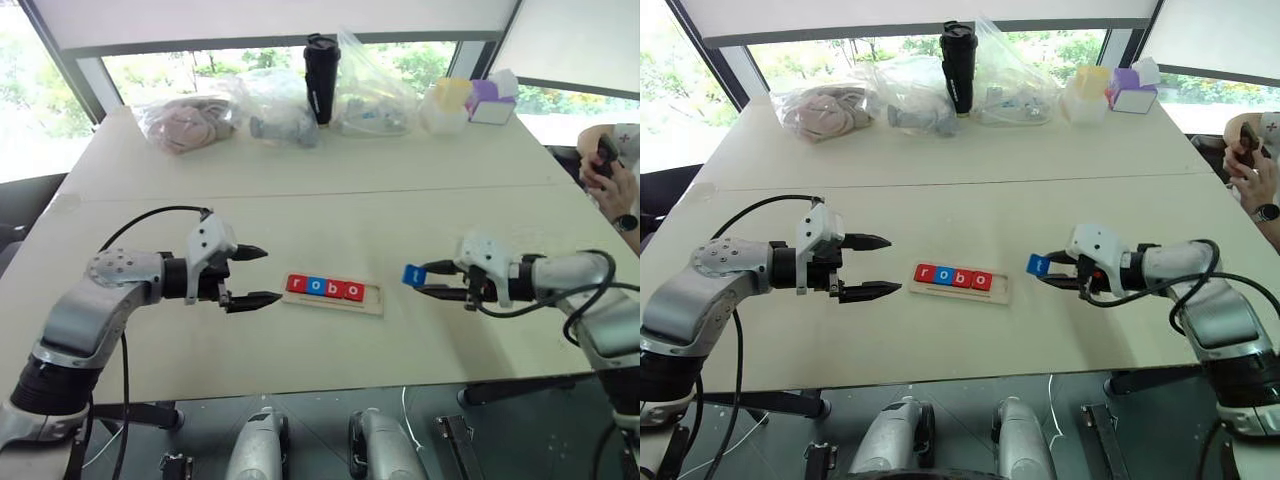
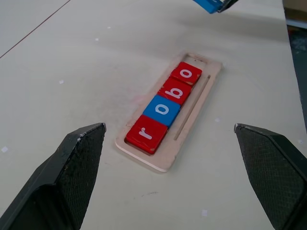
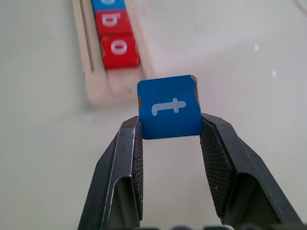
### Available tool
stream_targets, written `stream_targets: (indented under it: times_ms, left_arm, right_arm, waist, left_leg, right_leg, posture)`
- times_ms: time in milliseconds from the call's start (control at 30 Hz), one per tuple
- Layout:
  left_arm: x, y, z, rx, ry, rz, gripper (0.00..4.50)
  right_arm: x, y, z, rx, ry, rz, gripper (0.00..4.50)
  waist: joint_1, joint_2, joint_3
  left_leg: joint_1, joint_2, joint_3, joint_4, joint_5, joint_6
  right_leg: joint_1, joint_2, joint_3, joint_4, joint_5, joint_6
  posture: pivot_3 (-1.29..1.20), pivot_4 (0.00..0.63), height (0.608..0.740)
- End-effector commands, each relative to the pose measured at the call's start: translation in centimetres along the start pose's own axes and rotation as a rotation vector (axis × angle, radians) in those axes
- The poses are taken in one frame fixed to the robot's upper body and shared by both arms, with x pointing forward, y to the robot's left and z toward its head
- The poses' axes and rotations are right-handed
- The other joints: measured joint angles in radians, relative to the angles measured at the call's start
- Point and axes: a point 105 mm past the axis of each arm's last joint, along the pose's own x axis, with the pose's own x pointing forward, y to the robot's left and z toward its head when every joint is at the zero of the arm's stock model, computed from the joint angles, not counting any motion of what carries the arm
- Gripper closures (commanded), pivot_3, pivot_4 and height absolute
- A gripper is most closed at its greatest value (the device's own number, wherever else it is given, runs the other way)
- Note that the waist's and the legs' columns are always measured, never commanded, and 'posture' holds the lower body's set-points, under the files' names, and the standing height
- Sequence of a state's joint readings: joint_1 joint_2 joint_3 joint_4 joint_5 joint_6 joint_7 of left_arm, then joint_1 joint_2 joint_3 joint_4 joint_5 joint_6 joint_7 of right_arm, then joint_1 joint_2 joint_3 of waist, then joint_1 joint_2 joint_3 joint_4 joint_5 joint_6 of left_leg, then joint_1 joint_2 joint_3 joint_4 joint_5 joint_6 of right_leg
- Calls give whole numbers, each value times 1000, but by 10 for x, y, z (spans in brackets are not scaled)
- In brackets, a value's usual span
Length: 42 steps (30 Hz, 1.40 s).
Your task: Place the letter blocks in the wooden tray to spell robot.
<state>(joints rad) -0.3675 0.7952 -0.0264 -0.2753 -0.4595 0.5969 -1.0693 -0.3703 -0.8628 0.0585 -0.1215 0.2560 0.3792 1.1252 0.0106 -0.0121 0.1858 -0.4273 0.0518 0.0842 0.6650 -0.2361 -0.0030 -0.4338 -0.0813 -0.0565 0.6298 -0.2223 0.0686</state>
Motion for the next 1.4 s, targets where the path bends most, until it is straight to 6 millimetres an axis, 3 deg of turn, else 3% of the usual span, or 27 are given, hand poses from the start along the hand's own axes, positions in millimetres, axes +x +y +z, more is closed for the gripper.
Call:
stream_targets:
  times_ms: [33, 300, 700, 1167, 1400]
  left_arm:
    - [1, 0, 9, 45, -20, -2, 0]
    - [0, -2, 7, 30, -25, 19, 0]
    - [1, -7, 1, 15, -22, 43, 0]
    - [2, -7, 1, 18, -23, 50, 0]
    - [2, -7, 0, 19, -21, 52, 0]
  right_arm:
    - [20, 3, 12, -47, -20, 57, 3377]
    - [42, 11, 7, -83, 47, 172, 3377]
    - [49, 10, -5, -112, 125, 232, 3377]
    - [58, 5, -7, -147, 164, 214, 3377]
    - [53, 2, -3, -167, 169, 208, 3377]
  waist:
    - [0, 0, 0]
    - [0, 0, 0]
    - [0, 0, 0]
    - [-1, 0, 0]
    - [1, 0, 0]
  left_leg:
    - [0, 0, 0, 0, 0, 0]
    - [-1, -1, 2, 0, 0, 0]
    - [-1, 0, 2, 0, 0, 0]
    - [0, 0, 2, 0, 0, 0]
    - [0, 0, 3, 0, 0, 0]
  right_leg:
    - [0, 0, 0, 0, 0, 0]
    - [0, -1, 0, 0, 0, 0]
    - [0, 0, 0, 0, 0, 0]
    - [0, 0, 0, 1, 0, 0]
    - [0, 0, 0, 1, 0, 0]
  posture:
    - [0, 150, 740]
    - [0, 150, 740]
    - [0, 150, 740]
    - [0, 150, 740]
    - [0, 150, 740]
